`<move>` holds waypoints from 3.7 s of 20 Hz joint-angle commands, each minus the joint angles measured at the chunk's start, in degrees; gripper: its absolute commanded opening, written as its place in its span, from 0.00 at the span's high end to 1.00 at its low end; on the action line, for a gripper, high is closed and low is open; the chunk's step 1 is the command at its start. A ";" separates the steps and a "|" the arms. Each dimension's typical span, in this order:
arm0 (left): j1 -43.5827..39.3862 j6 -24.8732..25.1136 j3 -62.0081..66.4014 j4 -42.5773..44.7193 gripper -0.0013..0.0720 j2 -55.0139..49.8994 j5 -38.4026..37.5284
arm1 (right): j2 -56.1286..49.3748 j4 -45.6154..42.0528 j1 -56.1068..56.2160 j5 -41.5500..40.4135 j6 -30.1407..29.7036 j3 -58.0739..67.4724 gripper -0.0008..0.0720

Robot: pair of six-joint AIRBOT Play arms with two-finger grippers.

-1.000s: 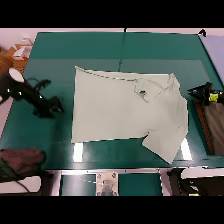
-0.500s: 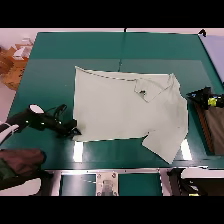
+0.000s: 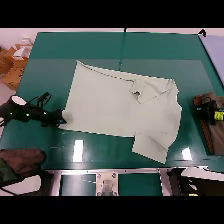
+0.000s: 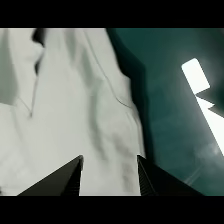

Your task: Fold the shirts.

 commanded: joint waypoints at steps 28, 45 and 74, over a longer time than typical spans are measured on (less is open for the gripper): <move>1.66 6.14 1.84 -4.81 0.96 0.13 -0.22 | 0.61 -5.88 9.42 -5.68 7.13 -19.54 0.97; 1.66 3.39 83.95 -18.53 0.96 25.27 2.86 | 44.52 24.92 9.35 -23.65 4.22 49.66 0.96; -11.34 13.31 36.37 -21.75 0.96 -18.27 32.06 | -25.79 23.76 28.74 -24.72 -3.69 33.57 0.96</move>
